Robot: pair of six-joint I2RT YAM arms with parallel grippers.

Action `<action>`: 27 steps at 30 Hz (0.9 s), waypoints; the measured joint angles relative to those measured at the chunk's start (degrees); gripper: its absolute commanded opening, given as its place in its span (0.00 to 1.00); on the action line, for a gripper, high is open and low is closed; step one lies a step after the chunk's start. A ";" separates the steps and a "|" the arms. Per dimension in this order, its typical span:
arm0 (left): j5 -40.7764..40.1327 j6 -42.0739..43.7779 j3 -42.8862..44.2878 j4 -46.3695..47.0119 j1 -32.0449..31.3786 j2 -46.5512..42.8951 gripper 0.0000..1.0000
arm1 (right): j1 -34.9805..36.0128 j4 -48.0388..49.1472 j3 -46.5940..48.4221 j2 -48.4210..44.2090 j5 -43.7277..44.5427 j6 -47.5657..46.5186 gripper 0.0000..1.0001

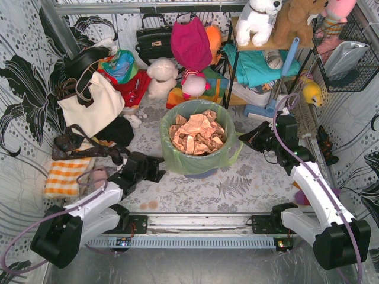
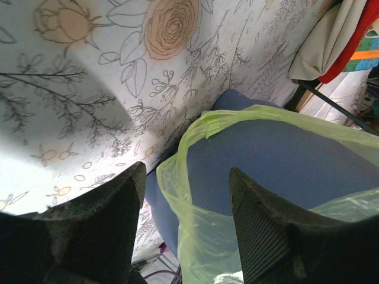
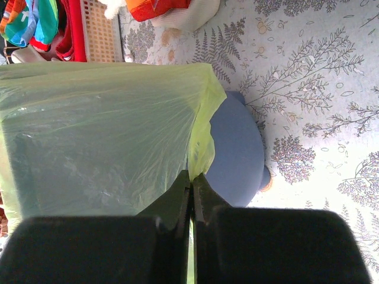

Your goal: Tie the trash bag

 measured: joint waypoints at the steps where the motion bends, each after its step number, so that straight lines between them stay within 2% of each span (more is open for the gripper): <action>1: 0.26 -0.57 0.00 1.46 0.00 1.18 0.66 | 0.00 0.00 0.00 0.00 0.00 0.00 0.00; 3: 1.07 -1.18 0.00 4.11 0.00 3.67 0.64 | 0.00 0.00 0.00 0.00 0.02 0.00 0.00; 6: 2.40 -1.77 0.00 7.58 0.00 7.72 0.56 | 0.00 0.00 0.00 0.00 0.28 0.02 0.00; 18: 6.23 -3.37 0.00 19.32 -0.17 18.36 0.44 | 0.00 -0.02 0.02 0.02 1.05 0.02 0.00; 22: 6.47 -4.22 0.00 21.22 -0.26 20.22 0.35 | 0.00 -0.04 0.07 0.02 1.25 0.02 0.00; 27: 6.45 -4.79 0.00 21.73 -0.57 20.33 0.14 | 0.00 -0.63 0.70 0.00 1.25 0.02 0.00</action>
